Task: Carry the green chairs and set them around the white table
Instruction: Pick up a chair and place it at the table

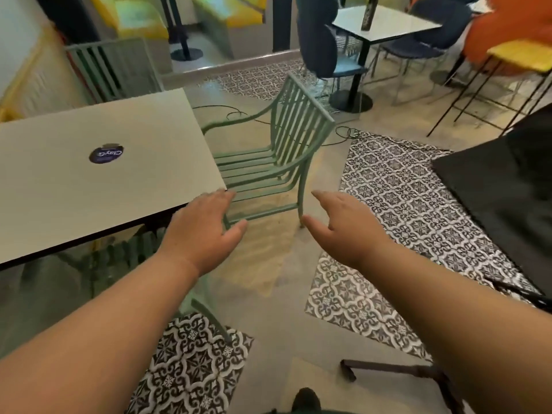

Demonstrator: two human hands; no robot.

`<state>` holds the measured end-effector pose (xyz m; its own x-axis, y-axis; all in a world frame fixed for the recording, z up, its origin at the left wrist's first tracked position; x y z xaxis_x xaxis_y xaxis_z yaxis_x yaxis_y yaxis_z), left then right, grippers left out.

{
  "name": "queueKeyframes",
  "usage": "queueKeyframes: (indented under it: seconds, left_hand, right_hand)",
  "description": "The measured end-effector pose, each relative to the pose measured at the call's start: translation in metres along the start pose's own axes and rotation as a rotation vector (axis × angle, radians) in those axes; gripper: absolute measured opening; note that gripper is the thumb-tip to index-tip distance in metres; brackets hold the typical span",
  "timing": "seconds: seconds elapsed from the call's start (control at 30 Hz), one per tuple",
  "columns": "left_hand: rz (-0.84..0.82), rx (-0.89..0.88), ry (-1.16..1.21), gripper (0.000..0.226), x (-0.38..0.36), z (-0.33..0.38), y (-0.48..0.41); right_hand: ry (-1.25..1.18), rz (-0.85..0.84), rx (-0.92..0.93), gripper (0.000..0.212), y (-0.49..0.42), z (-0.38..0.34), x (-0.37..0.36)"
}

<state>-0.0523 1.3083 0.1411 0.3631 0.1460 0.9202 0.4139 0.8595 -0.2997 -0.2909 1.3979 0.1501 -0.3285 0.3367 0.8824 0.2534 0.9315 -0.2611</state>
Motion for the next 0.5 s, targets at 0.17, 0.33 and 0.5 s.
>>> queueKeyframes:
  seconds: [0.17, 0.33, 0.5]
  left_hand:
    - [-0.010, 0.011, 0.006, 0.072, -0.025, 0.018, -0.060]
    - [0.011, 0.023, -0.004, 0.078, -0.053, 0.021, -0.136]
    - [-0.029, 0.005, -0.033, 0.077, -0.095, 0.011, -0.222]
  right_hand:
    - [-0.009, -0.002, 0.006, 0.053, -0.059, 0.040, 0.008]
    - [0.002, -0.019, 0.013, 0.054, -0.131, 0.070, -0.006]
    - [0.006, -0.023, 0.015, 0.053, -0.218, 0.102, -0.032]
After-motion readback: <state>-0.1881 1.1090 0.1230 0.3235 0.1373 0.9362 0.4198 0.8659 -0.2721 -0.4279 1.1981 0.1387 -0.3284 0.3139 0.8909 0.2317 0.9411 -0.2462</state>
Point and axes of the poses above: each hand's wrist, its own y-axis away from the middle knuckle, its own x-axis out of the back of the hand, z = x × y, the point moved 2 cm from there along -y, towards the middle knuckle, and after that the axes turned 15 degrees about z, right-handed, at the moved point
